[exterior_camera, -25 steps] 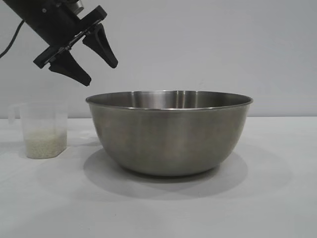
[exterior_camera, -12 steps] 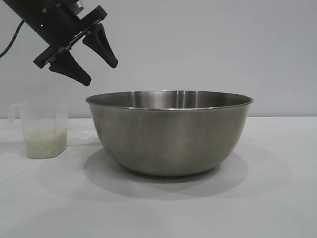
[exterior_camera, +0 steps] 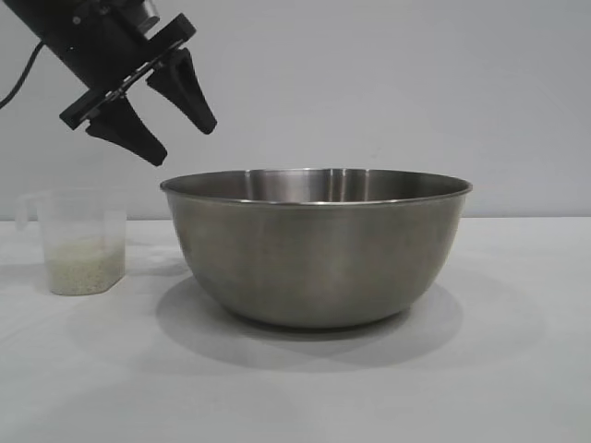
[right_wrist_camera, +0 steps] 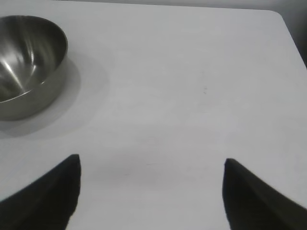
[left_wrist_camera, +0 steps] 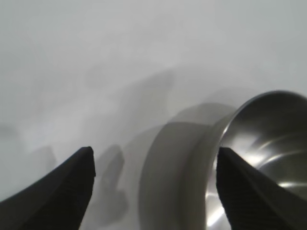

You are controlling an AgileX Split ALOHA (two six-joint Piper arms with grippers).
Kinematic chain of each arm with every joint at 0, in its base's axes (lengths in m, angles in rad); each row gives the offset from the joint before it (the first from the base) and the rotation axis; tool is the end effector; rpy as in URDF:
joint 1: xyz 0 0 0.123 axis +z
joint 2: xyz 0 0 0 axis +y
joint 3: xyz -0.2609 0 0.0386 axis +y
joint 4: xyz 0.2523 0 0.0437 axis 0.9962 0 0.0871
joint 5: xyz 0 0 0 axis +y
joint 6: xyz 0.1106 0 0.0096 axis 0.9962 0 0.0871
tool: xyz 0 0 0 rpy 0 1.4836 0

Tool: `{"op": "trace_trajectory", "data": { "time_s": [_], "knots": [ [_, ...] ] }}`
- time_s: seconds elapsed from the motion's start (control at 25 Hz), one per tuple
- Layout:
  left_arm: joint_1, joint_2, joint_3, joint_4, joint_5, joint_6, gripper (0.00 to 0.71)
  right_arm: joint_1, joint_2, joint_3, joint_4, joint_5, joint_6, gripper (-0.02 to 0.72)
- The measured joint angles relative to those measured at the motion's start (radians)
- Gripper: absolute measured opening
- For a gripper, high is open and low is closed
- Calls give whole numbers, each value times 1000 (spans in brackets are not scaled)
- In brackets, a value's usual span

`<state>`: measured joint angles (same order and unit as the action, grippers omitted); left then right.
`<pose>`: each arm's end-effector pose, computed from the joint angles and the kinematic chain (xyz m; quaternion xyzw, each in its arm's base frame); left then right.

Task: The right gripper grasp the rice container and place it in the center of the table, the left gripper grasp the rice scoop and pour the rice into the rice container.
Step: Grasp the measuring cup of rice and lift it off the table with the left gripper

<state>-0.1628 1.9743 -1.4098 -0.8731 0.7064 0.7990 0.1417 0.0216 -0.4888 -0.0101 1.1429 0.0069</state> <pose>0.4135 -0.1239 0.1698 0.1783 0.9100 -0.2601 0.2691 0.0376 0.0043 0.2582 -0.0591 0.8798 0.0300 0.4707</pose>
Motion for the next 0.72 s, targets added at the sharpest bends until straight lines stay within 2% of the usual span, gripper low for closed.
{"op": "trace_trajectory", "data": {
  "time_s": [0.2, 0.48, 0.64, 0.72],
  "knots": [
    [0, -97, 0, 135, 56, -68, 469, 0, 0, 0, 0, 0, 0, 517],
    [0, -274, 0, 478, 198, -353, 469, 0, 0, 0, 0, 0, 0, 517],
    [0, -376, 0, 618, 306, -477, 469, 0, 0, 0, 0, 0, 0, 517],
    [0, -430, 24, 651, 322, -519, 469, 0, 0, 0, 0, 0, 0, 517]
  ]
}}
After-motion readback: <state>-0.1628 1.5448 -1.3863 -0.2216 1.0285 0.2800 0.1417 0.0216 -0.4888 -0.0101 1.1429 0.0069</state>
